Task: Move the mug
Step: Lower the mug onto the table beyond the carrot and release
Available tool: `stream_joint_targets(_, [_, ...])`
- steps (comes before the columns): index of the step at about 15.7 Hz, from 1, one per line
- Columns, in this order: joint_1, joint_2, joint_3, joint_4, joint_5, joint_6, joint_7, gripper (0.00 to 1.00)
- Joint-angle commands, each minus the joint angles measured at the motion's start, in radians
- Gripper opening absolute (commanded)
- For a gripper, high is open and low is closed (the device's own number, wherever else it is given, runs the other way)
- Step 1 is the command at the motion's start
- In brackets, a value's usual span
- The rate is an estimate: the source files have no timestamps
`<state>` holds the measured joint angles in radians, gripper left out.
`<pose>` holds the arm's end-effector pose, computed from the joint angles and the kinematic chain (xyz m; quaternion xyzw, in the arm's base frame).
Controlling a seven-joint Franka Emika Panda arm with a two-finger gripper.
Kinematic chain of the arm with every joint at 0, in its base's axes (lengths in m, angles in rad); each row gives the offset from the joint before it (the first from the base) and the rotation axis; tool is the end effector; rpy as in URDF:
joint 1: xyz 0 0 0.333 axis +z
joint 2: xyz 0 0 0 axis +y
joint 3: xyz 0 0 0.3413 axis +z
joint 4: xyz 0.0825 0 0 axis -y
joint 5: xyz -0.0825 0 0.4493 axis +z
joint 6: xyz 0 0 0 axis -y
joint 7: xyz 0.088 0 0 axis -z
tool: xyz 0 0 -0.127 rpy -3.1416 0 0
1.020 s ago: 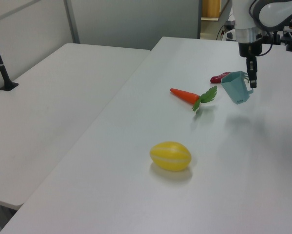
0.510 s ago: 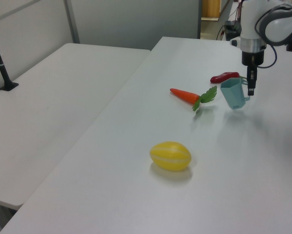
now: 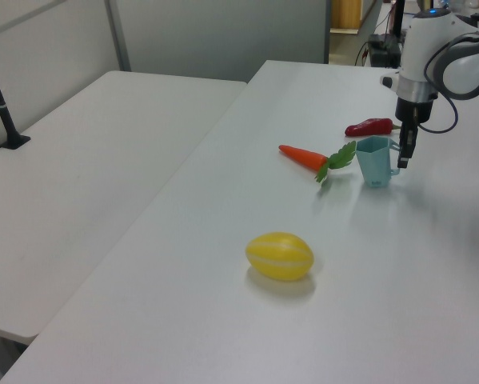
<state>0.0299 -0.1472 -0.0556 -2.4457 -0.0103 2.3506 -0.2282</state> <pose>0.5162 -0.0132 0.3231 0.9942 0.1047 0.0258 0.0030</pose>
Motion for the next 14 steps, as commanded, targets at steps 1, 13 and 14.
stream_joint_targets(1, [0.016, 0.001, -0.009, -0.039, 0.012, 0.061, -0.025, 0.0])
stream_joint_targets(13, [0.016, 0.02, -0.009, -0.027, 0.016, 0.036, 0.027, 1.0])
stream_joint_targets(14, [0.016, 0.017, -0.009, -0.021, 0.016, 0.021, 0.03, 1.0])
